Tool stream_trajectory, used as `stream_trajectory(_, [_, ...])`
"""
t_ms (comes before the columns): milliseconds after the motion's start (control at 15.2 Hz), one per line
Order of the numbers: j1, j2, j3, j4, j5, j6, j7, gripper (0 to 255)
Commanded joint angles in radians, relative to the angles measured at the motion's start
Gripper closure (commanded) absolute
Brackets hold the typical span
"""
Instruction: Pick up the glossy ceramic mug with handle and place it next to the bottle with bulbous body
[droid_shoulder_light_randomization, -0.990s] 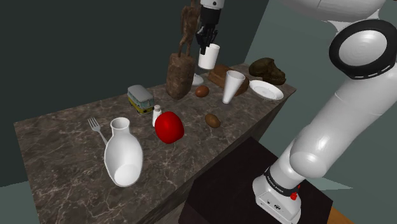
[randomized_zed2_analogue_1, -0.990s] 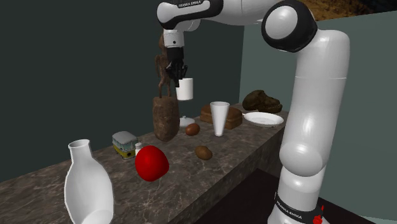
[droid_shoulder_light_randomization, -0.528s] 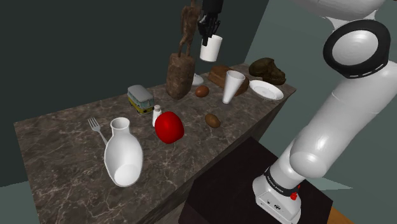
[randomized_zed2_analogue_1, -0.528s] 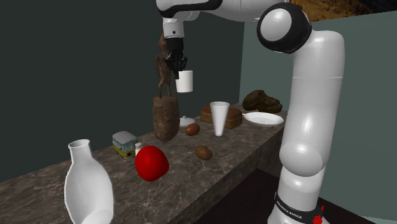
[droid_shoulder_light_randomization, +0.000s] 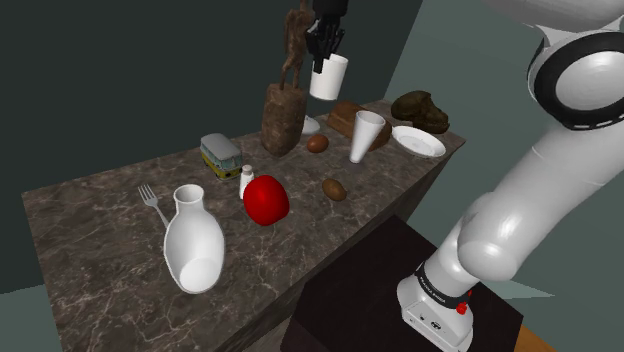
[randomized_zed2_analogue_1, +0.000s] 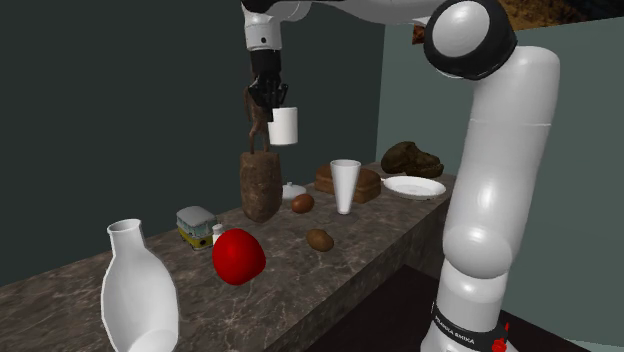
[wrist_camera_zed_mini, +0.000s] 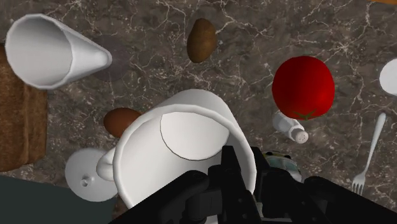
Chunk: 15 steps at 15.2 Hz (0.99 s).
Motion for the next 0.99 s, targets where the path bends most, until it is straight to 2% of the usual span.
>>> stream_trajectory(0, [0.021, -0.031, 0.021, -0.036, 0.005, 0.003, 0.044, 255])
stream_trajectory(462, [0.093, -0.104, 0.109, -0.115, 0.031, 0.005, 0.206, 255])
stream_trajectory(924, [0.165, -0.124, 0.206, -0.131, 0.058, -0.001, 0.378, 255])
